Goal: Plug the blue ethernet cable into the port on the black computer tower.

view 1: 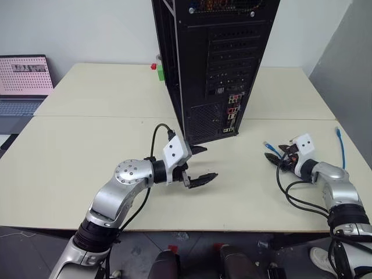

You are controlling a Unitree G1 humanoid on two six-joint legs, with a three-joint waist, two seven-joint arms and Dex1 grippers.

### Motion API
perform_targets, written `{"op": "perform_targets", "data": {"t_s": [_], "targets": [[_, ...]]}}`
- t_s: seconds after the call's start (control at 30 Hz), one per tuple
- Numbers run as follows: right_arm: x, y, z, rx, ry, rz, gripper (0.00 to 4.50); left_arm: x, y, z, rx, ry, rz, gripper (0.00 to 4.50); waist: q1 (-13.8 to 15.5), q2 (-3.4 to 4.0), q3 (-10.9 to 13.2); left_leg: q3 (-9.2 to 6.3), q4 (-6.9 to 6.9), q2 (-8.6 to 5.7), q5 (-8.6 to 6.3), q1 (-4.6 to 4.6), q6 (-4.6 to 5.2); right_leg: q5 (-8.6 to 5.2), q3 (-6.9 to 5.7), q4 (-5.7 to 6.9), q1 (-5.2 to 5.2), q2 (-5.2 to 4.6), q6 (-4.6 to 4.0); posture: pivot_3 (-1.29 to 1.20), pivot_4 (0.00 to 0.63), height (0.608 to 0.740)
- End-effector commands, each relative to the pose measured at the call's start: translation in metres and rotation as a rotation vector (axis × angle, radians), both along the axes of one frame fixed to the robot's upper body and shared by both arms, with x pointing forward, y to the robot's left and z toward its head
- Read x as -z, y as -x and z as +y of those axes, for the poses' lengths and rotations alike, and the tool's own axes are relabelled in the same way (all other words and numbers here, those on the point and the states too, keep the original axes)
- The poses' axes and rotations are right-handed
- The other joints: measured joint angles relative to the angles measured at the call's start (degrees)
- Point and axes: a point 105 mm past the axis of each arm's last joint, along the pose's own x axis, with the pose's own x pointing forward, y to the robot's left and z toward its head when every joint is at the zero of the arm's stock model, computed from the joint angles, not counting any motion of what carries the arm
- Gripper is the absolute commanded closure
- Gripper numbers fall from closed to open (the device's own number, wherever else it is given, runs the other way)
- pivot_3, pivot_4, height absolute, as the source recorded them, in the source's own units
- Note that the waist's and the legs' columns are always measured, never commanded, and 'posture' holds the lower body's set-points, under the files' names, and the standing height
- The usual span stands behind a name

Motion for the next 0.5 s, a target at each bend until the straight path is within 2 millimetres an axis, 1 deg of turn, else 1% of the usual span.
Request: {"op": "perform_targets", "data": {"t_s": [0.03, 0.2, 0.27, 0.37, 0.5], "targets": [[-0.001, 0.003, -0.009, -0.003, 0.034, 0.012, 1.92, -0.009, 0.003, -0.003, 0.017, 0.008, -0.052, 0.00, 0.00, 0.00, 0.00, 0.00, 0.00, 0.00, 0.00, 0.00, 0.00, 0.00, 0.00, 0.00, 0.00, 0.00, 0.00, 0.00, 0.150, 0.740], [0.000, 0.006, -0.010, -0.018, 0.035, 0.019, 3.18, -0.008, 0.003, -0.002, 0.022, 0.014, -0.043, 0.00, 0.01, 0.00, 0.00, 0.01, 0.00, 0.00, 0.00, 0.00, 0.00, 0.00, 0.02, 0.00, 0.00, -0.01, 0.01, 0.00, 0.150, 0.740], [-0.002, 0.008, -0.006, -0.041, 0.026, 0.014, 3.74, -0.007, 0.004, -0.002, 0.033, 0.017, -0.034, 0.00, 0.01, 0.00, 0.00, 0.01, 0.00, 0.00, 0.00, 0.00, 0.00, 0.00, 0.02, 0.00, 0.00, -0.02, 0.01, 0.00, 0.150, 0.740], [-0.006, 0.012, 0.007, -0.129, 0.052, 0.004, 4.42, -0.005, 0.004, -0.001, 0.043, 0.005, -0.024, 0.00, 0.02, 0.00, 0.00, 0.01, 0.00, 0.00, 0.00, 0.00, 0.00, 0.00, 0.02, 0.00, 0.00, -0.02, 0.01, 0.00, 0.150, 0.740], [-0.020, 0.021, 0.035, -0.287, 0.099, -0.034, 4.50, -0.002, 0.002, 0.001, 0.070, -0.032, -0.018, 0.00, -0.12, 0.01, 0.00, 0.00, 0.00, 0.00, 0.00, 0.01, 0.00, 0.00, 0.02, 0.00, 0.00, 0.00, 0.01, 0.00, 0.150, 0.740]]}}
